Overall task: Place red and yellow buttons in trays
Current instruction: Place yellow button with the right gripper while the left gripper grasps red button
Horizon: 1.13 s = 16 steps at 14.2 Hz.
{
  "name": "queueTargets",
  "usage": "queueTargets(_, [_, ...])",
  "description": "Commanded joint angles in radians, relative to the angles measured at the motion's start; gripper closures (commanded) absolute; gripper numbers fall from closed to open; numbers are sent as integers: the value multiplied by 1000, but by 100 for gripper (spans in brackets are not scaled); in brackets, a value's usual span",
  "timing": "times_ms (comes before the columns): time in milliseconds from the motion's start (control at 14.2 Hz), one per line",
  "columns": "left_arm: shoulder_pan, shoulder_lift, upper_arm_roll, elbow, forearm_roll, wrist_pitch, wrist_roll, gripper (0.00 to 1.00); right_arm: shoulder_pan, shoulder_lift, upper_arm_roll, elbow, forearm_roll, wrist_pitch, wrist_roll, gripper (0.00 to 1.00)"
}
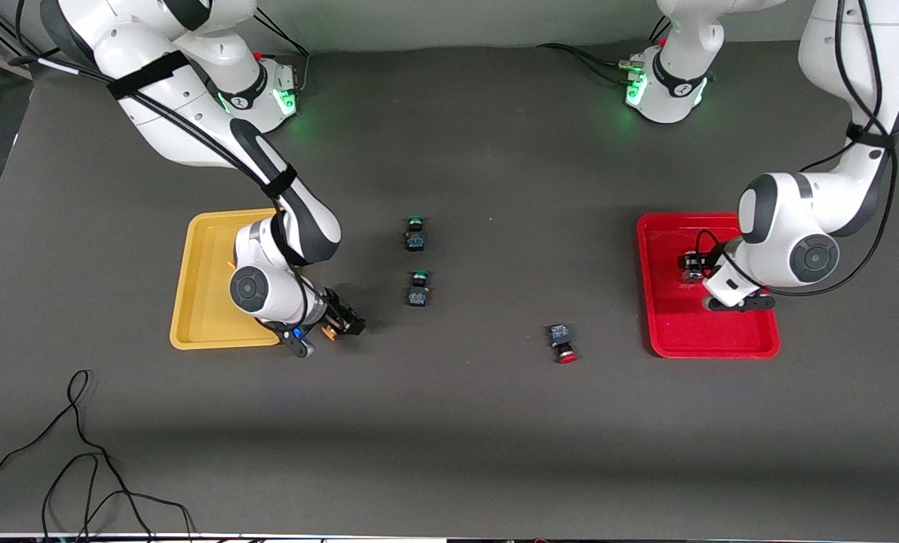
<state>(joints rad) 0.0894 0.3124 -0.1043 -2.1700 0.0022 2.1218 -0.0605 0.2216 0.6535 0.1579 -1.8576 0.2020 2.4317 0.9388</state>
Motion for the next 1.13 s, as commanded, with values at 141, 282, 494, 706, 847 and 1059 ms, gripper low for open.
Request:
queueTargets(141, [-117,-55,-50,209,-31,-245,-219,1,-19,-92,-15,14,8,-106,3,100])
queueTargets(282, [-209,31,-77,356,-31,-263,-402,1,-59,-179,-40,18,-1,-247,-49,100])
queueTargets(494, [-304,230,-81,604,-30,-253,-547,1,-71,-271,-167,11,-3,-417,-272,100])
queueTargets(706, [-330,371,-81,757,-21,-203,-547,1,-73,-266,-259,-66,42,-369,-396,100])
queueTargets(847, [-332,411,-81,756,-27,-76,-565,1,-64,-270,-258,-217,63,-179,-406,100])
queueTargets(1059, [-362,474,-81,753,-18,39,-622,1,-68,-267,-256,-276,63,-80,-472,100])
